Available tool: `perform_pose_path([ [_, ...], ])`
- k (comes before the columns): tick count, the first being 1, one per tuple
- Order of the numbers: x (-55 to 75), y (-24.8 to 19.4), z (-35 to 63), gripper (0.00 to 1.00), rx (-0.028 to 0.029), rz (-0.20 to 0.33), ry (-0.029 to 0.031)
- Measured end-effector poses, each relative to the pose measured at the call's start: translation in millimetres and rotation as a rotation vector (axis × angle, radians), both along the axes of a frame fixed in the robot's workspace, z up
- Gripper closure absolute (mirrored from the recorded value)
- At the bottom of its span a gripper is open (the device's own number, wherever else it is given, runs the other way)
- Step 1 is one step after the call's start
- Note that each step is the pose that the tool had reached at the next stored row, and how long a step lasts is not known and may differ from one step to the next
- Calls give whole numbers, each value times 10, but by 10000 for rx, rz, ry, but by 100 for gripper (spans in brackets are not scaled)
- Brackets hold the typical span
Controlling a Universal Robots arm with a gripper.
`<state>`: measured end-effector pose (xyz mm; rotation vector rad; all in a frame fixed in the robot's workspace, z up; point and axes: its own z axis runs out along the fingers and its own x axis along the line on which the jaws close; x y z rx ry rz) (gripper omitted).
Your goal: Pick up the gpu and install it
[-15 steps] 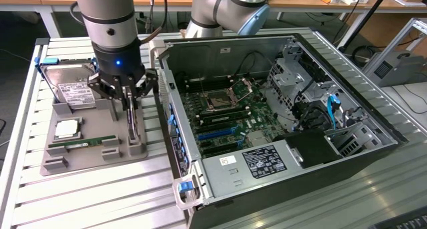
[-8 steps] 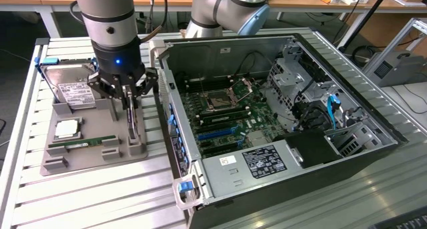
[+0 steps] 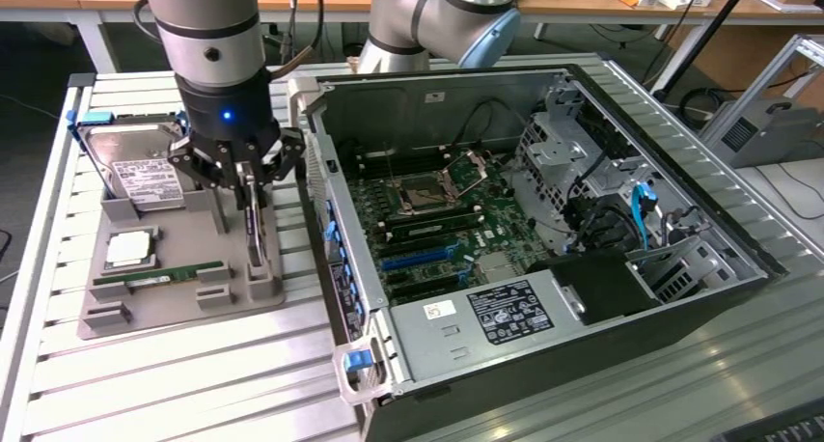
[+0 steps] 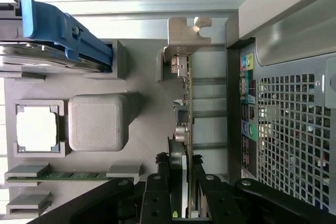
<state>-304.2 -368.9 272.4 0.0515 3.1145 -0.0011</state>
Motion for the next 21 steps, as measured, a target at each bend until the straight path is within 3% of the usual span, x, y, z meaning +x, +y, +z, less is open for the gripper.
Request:
perform_pose_path([
  [21, 0, 0, 91, 73, 1, 0, -1],
])
